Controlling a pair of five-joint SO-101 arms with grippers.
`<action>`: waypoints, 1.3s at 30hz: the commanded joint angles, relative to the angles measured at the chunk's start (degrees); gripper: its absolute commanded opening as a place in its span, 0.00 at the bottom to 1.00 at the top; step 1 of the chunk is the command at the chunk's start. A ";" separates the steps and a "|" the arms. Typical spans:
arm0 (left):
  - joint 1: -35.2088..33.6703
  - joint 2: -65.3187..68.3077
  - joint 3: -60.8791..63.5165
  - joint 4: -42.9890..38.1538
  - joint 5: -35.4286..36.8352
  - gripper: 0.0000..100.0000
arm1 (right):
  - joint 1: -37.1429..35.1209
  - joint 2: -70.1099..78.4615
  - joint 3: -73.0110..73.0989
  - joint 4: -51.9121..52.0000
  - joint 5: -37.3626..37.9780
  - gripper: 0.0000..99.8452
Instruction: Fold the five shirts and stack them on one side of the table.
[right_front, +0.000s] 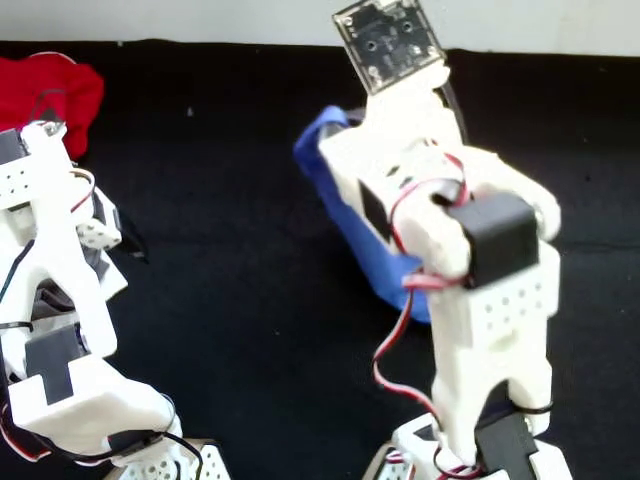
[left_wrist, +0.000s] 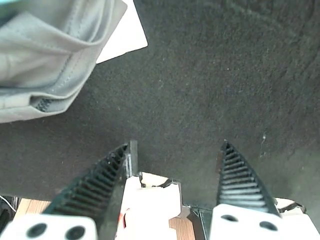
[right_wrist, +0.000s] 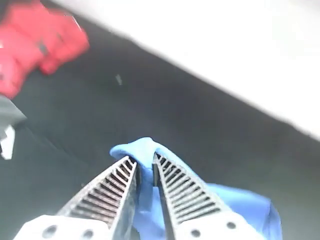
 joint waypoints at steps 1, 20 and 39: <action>0.66 -2.51 -0.31 0.35 0.18 0.26 | -5.14 1.19 -10.51 -2.77 0.79 0.01; 0.66 -2.86 -0.31 0.70 0.26 0.26 | 6.73 16.48 -23.25 -8.57 0.79 0.01; 27.38 -2.24 -0.22 -8.79 0.62 0.26 | 33.36 33.19 -23.87 6.02 6.07 0.01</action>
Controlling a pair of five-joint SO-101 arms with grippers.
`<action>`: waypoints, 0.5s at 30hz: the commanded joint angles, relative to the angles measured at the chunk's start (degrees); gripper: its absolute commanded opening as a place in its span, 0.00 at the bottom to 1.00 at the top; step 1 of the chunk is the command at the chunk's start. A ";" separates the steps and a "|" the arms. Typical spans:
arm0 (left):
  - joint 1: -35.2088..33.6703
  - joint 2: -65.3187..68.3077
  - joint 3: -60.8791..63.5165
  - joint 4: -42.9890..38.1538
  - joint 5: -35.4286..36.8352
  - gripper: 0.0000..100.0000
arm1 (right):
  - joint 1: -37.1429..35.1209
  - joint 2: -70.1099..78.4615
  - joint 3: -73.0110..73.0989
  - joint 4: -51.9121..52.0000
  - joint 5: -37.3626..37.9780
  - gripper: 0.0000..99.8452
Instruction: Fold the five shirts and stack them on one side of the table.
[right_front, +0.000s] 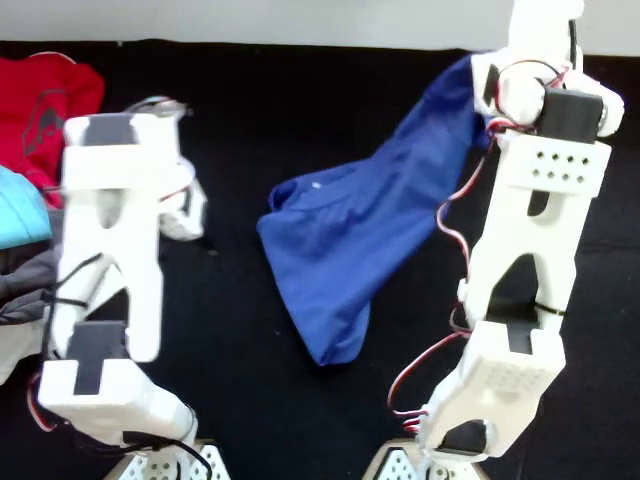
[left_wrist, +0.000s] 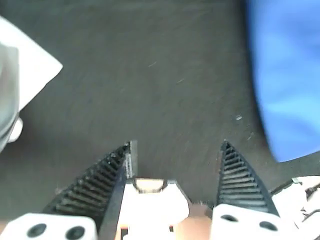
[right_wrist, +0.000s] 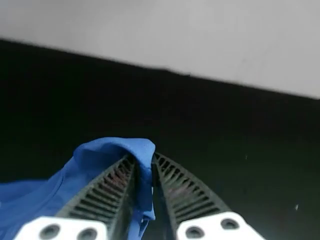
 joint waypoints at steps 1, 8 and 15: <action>5.85 -2.15 -0.22 -6.68 0.53 0.26 | 0.84 -0.92 -2.59 12.00 0.70 0.01; 13.14 7.78 -0.92 -15.38 6.15 0.26 | 7.96 -6.11 1.19 16.04 0.62 0.01; 17.89 17.19 -0.92 -20.13 8.53 0.26 | 15.52 -20.88 23.16 16.04 0.79 0.01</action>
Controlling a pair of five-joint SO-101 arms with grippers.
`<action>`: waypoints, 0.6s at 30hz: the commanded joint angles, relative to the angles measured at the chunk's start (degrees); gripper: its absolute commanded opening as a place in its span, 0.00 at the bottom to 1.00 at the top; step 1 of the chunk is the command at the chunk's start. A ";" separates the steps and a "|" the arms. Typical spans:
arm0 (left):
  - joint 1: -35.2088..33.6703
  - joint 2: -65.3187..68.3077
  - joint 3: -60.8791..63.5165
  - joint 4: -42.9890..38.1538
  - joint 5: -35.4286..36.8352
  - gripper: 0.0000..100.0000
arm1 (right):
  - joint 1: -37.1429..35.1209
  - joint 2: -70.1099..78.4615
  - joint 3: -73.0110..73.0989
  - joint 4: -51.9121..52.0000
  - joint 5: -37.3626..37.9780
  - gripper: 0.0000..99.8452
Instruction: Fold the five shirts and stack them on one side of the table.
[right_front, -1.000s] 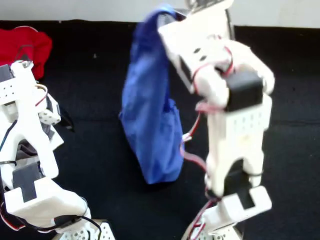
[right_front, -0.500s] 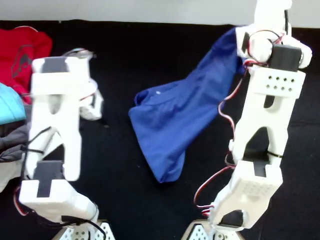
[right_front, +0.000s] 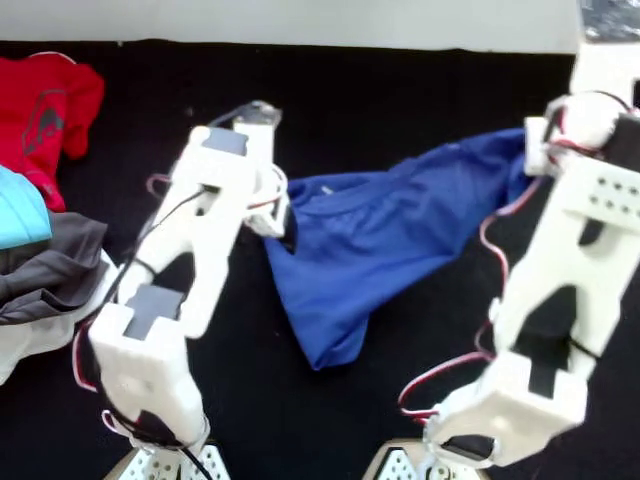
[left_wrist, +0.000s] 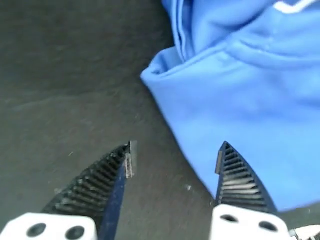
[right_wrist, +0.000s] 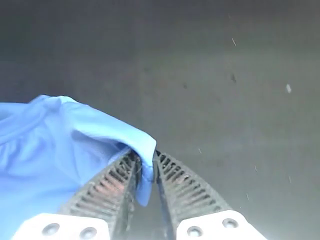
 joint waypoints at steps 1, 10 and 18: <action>3.12 1.98 -0.92 -1.05 0.35 0.26 | 3.82 -10.95 13.67 0.31 0.70 0.01; 9.98 8.13 -0.92 4.31 -8.97 0.03 | 10.33 -26.33 46.55 -19.82 0.70 0.01; 0.31 2.51 -5.76 14.86 -11.52 0.01 | 11.56 -27.82 65.63 -30.81 0.44 0.01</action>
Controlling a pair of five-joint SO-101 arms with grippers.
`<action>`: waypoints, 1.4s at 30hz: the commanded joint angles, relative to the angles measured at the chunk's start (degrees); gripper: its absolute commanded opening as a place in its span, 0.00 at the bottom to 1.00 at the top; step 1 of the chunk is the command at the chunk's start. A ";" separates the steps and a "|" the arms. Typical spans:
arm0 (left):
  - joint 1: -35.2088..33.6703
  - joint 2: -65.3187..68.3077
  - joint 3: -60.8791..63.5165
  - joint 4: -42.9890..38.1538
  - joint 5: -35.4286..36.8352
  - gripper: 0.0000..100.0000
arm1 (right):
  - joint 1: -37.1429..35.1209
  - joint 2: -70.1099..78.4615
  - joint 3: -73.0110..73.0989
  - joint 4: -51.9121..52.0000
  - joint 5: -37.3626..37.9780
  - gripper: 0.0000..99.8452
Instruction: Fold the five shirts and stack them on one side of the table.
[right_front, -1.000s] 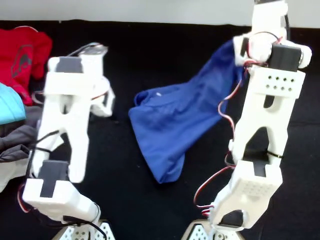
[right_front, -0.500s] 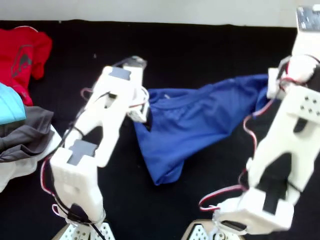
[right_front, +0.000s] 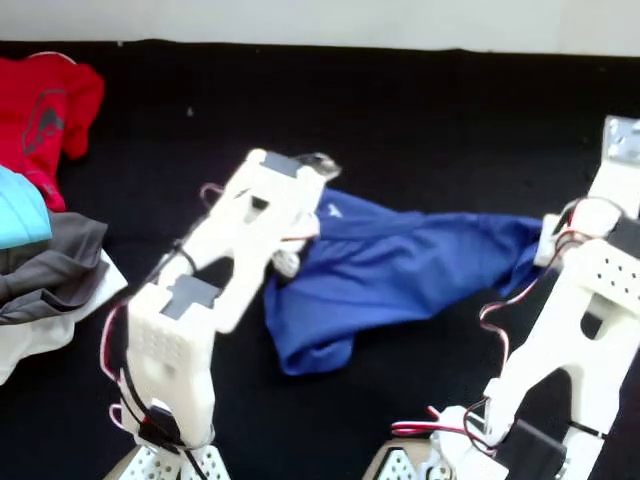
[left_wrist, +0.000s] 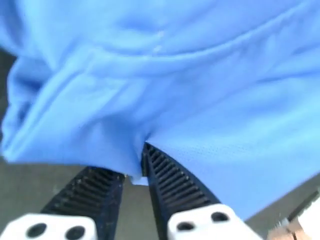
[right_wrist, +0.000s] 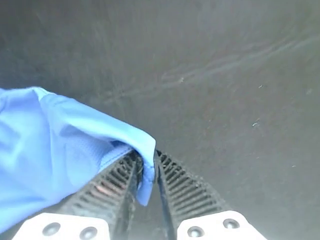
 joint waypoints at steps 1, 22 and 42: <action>-7.08 -6.11 -5.93 5.01 -0.53 0.01 | 0.13 -2.24 3.12 -2.33 0.26 0.01; -23.16 -42.59 -34.95 12.13 -0.53 0.01 | -16.66 -28.00 -22.81 -1.63 0.18 0.01; -21.67 -1.19 -22.73 -1.32 -7.12 0.08 | -20.88 0.13 -0.48 -23.96 0.18 0.01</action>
